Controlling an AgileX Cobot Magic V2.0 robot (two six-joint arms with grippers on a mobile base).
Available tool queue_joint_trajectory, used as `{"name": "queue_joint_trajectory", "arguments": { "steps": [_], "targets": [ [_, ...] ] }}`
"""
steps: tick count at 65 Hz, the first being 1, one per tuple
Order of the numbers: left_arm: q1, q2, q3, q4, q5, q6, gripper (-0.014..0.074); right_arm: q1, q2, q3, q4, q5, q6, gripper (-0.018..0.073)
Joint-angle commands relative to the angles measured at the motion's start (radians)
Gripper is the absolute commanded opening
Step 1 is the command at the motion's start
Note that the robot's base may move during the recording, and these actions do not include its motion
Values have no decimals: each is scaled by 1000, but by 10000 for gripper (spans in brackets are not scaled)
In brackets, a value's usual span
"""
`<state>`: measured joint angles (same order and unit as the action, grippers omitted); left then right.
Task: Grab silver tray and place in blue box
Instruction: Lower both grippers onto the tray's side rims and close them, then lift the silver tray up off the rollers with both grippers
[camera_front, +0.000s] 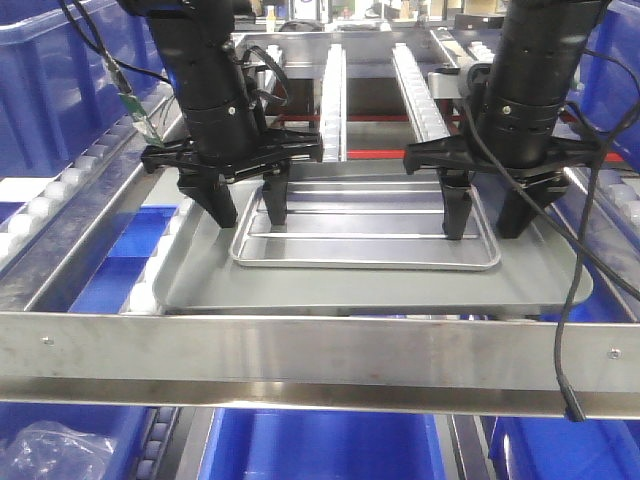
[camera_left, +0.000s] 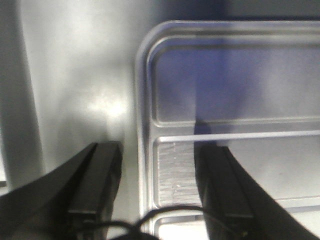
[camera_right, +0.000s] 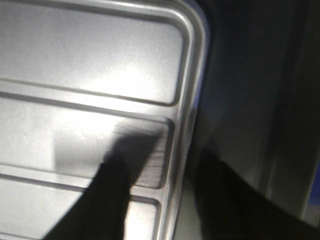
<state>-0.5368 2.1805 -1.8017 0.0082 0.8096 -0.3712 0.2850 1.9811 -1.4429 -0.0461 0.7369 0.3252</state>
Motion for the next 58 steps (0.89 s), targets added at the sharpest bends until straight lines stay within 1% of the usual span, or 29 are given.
{"name": "queue_joint_trajectory", "arguments": {
  "steps": [1,7,12,13,14,17,18,21,27,38,51,58],
  "targets": [
    [4,-49,-30,-8,-32,-10,212,-5,-49,-32,-15,-31,-1,291],
    [4,-49,-30,-8,-32,-10,114,-5,-49,-32,-15,-31,-1,174],
    [4,-49,-30,-8,-32,-10,6,-5,-49,-32,-15,-32,-1,65],
    [4,-49,-30,-8,-32,-10,-4,-5,-49,-32,-15,-32,-1,46],
    [4,-49,-30,-8,-32,-10,-27,-5,-49,-32,-15,-35,-1,39],
    [4,-49,-30,-8,-32,-10,-110,-5,-49,-32,-15,-39,-1,60],
    [4,-49,-30,-8,-32,-10,-118,-5,-49,-32,-15,-41,-1,60],
    [4,-49,-30,-8,-28,-10,-91,-5,-50,-32,-17,-43,-1,57],
    [4,-63,-30,-8,-3,-12,-97,-5,-62,-39,-17,-30,-1,57],
    [4,-135,-30,-8,35,-18,-97,-3,-119,-66,-24,52,-1,57],
    [4,-252,-30,30,152,-18,-96,13,-241,-66,-33,151,-1,57],
    [-1,-320,-30,30,209,-18,-96,34,-316,-66,-45,199,-1,57]
  ]
}}
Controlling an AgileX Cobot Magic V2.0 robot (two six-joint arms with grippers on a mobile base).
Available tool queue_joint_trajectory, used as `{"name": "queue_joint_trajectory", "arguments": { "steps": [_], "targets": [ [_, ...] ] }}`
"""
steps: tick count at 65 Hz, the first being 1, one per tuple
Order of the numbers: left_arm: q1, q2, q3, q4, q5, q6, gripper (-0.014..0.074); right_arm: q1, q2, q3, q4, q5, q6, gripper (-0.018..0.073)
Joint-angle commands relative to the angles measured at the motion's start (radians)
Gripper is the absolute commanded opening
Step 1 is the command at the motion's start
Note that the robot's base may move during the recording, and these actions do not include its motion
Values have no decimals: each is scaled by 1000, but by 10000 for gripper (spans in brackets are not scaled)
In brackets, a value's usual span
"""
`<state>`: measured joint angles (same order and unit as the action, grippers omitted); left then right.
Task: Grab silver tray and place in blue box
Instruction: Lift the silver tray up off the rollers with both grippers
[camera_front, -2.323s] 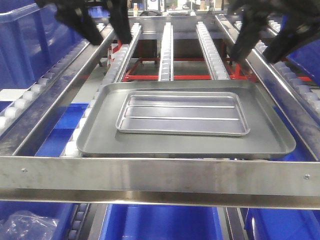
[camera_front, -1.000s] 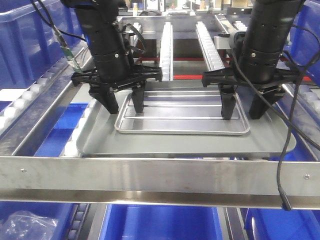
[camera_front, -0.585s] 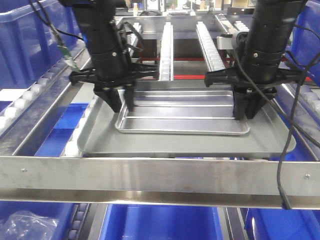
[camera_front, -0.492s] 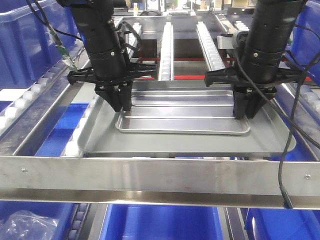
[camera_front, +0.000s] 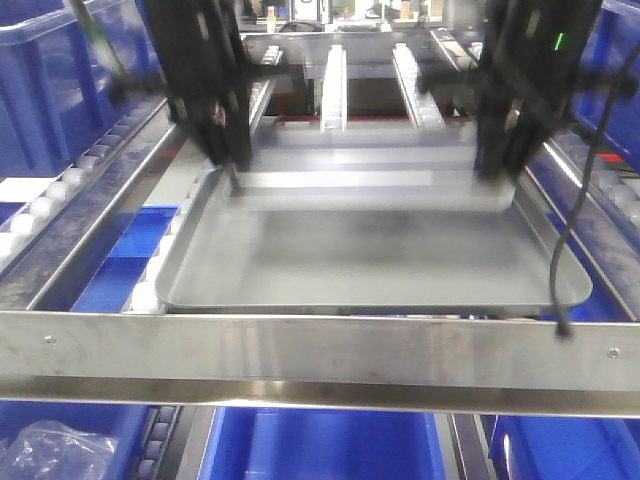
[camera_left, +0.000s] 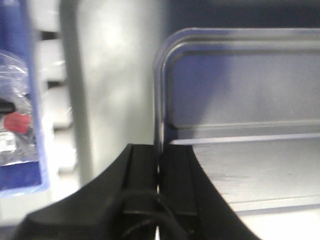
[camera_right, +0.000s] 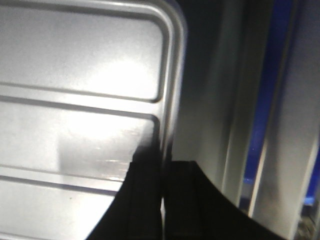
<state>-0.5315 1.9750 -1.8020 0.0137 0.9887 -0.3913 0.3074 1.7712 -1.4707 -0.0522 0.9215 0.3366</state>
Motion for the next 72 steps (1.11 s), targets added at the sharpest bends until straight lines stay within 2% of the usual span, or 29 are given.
{"name": "queue_joint_trajectory", "arguments": {
  "steps": [1,12,26,37,48,54,72],
  "targets": [
    [-8,-124,-29,25,39,2,-96,15,-117,-38,-40,19,-12,57],
    [-38,-222,-29,60,136,-11,-96,50,-223,-38,-42,85,-9,57],
    [-120,-330,-17,113,232,-19,-96,101,-343,4,-77,165,31,57],
    [-215,-419,76,187,240,-114,-96,141,-474,122,-84,166,60,57],
    [-305,-478,186,229,229,-193,-96,143,-567,191,-90,165,64,57],
    [-326,-476,210,231,229,-195,-96,143,-580,195,-90,169,64,57],
    [-326,-474,219,230,227,-198,-97,143,-581,195,-90,185,64,57]
  ]
}}
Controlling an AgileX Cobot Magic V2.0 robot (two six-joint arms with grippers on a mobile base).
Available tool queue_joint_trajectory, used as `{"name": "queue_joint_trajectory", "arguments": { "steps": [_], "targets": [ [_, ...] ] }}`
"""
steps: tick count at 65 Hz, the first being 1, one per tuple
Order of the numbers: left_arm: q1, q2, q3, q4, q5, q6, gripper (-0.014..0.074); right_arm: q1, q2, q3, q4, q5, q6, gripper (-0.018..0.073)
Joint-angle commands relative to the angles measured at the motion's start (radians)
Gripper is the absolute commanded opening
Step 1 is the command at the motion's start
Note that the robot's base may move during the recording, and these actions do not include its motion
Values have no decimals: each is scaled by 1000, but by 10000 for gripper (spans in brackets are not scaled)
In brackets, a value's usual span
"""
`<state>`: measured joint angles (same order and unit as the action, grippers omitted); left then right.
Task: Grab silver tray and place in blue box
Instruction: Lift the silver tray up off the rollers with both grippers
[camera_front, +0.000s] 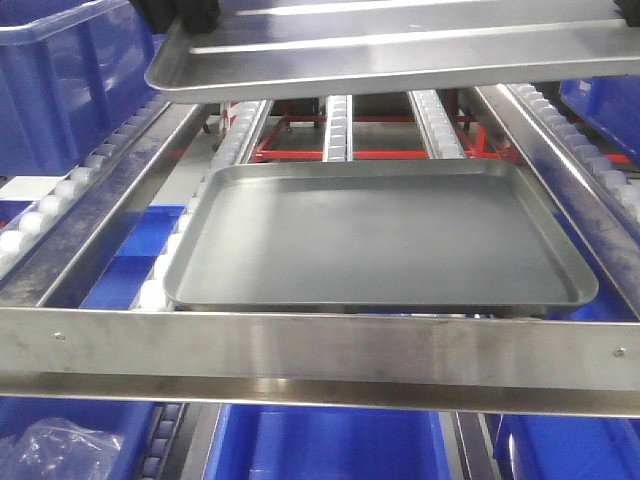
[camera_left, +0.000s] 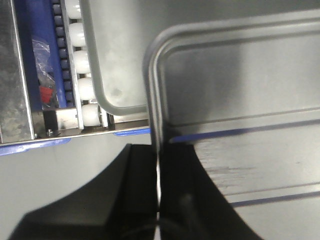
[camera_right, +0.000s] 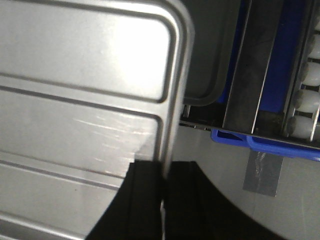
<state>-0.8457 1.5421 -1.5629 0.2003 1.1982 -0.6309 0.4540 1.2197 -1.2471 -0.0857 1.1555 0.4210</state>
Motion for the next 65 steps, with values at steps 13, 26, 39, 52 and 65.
{"name": "queue_joint_trajectory", "arguments": {
  "steps": [13,26,39,52,65],
  "targets": [
    [-12,-41,-20,43,29,42,-97,-3,-29,-29,-57,-36,-20,57],
    [-12,-41,-20,43,29,42,-97,-3,-29,-29,-57,-37,-20,57],
    [-12,-41,-20,43,28,42,-97,-3,-29,-29,-57,-37,-20,57],
    [-12,-41,-20,43,28,42,-98,-3,-29,-29,-57,-37,-20,57],
    [-12,-41,-20,43,28,42,-98,-3,-29,-29,-57,-37,-20,57]
  ]
}}
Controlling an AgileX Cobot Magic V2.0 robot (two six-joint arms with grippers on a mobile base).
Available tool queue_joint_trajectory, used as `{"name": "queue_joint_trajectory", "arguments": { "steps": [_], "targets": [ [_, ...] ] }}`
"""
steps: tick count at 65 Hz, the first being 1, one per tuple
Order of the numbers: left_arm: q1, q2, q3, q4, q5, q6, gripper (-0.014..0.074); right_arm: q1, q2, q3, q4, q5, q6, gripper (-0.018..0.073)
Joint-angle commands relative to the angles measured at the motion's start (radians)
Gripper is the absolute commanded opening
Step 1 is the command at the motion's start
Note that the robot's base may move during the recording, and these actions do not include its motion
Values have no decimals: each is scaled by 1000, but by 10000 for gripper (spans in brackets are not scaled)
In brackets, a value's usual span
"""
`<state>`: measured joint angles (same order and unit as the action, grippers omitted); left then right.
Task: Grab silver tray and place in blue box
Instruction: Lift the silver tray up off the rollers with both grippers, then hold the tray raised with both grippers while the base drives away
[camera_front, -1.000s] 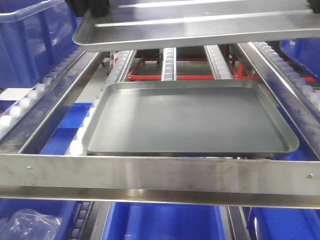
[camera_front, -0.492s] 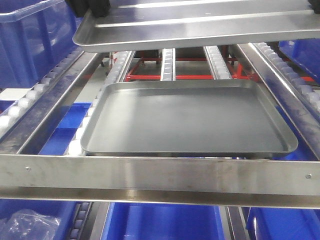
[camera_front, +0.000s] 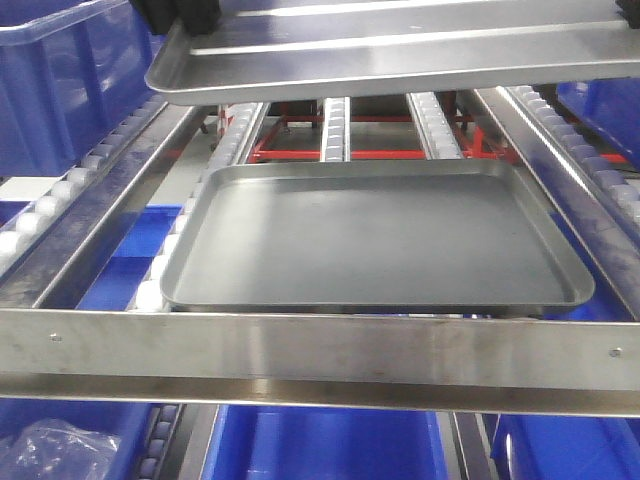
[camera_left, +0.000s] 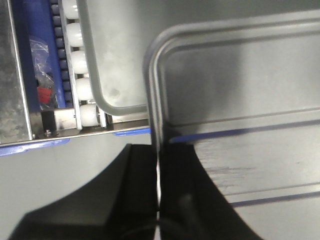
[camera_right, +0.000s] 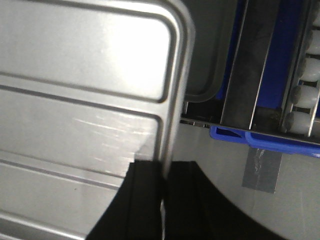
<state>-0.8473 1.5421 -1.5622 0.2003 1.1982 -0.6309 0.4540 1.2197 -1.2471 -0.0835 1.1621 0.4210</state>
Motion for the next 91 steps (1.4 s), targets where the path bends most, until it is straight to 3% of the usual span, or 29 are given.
{"name": "queue_joint_trajectory", "arguments": {
  "steps": [1,91],
  "targets": [
    [-11,-41,-20,43,28,42,-98,-3,-29,-29,-59,-44,-20,57],
    [-11,-41,-20,39,28,42,-98,-3,-29,-29,-59,-44,-20,57]
  ]
}}
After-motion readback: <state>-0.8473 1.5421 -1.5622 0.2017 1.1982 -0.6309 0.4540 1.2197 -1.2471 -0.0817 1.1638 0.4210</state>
